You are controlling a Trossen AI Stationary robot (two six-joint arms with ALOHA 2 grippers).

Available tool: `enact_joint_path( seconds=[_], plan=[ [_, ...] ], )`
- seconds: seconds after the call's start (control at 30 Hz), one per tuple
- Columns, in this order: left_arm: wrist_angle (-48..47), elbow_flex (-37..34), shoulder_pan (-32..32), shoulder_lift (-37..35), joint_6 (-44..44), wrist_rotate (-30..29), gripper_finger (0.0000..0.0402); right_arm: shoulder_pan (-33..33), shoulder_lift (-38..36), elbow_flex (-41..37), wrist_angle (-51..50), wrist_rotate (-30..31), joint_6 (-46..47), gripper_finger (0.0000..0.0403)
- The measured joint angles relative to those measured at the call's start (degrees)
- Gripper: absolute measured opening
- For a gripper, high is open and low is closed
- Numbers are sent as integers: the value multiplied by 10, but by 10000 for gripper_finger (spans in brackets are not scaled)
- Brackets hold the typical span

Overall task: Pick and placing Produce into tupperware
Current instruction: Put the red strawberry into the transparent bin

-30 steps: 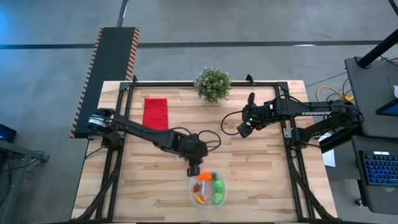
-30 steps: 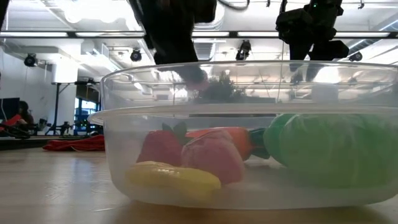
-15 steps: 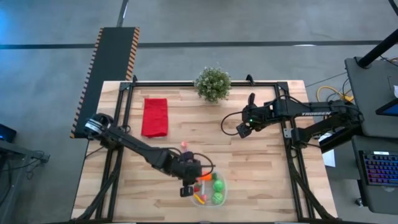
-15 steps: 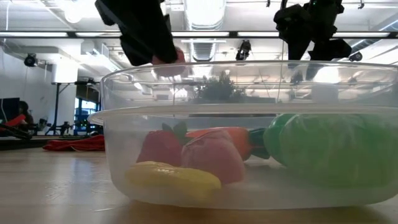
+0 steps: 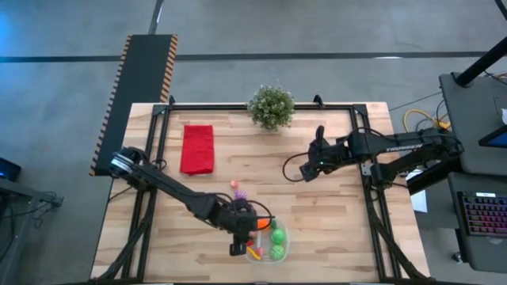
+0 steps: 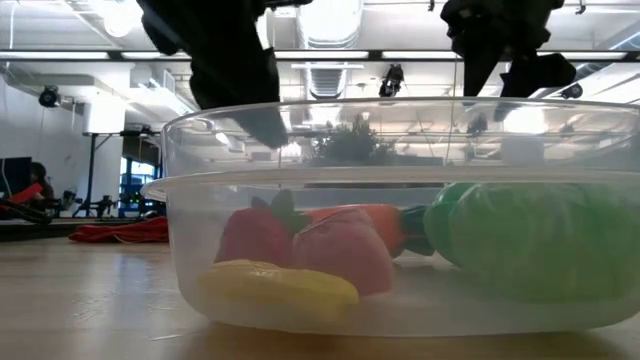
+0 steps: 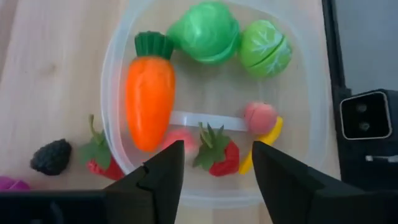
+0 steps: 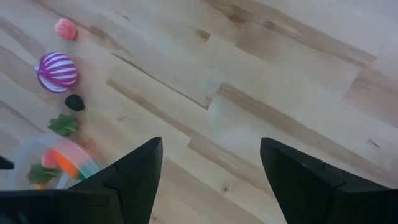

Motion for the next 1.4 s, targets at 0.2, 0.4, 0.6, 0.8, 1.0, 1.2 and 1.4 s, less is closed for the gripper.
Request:
enact_joint_path(
  seconds=[0.2, 0.4, 0.6, 0.8, 1.0, 1.2, 1.4],
  plan=[
    [-82, 4, 8, -9, 77, -4, 175, 6, 0, 0, 0, 4, 3, 263],
    [-168, 6, 13, -30, 235, -56, 176, 6, 0, 0, 0, 5, 3, 263],
    [-89, -5, 13, -27, 373, -63, 176, 6, 0, 0, -1, 5, 1, 263],
    [-66, -47, 32, -29, 437, -92, 176, 7, 0, 0, -5, 3, -1, 263],
    [-26, -80, 54, -30, 480, -78, 176, 7, 0, 0, -5, 2, -5, 263],
    [3, -83, 61, -28, 512, -54, 176, 7, 0, 0, -6, 2, -6, 263],
    [20, -91, 67, -22, 518, -29, 176, 6, 0, 0, -6, 2, -10, 263]
  ],
)
